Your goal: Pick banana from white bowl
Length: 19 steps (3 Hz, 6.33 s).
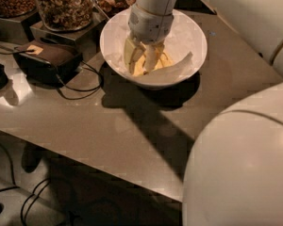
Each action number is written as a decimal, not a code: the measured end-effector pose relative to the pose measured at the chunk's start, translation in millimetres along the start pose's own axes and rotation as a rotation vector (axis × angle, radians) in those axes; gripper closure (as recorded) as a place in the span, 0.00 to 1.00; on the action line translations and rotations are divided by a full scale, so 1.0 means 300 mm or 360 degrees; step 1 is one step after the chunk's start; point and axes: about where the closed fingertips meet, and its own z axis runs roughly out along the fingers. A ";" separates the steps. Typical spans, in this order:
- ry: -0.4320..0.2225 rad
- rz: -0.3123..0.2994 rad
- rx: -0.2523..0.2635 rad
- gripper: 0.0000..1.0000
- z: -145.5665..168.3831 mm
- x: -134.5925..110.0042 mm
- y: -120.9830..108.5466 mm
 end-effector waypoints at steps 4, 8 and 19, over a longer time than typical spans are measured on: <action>-0.0021 0.0112 0.0039 0.71 0.003 0.054 -0.114; -0.0065 0.0088 0.0041 1.00 -0.013 0.042 -0.103; -0.0648 0.0203 -0.0028 1.00 -0.651 0.354 0.033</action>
Offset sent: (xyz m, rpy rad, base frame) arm -0.0096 -0.0376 -0.0169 -0.0324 0.0490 -0.0700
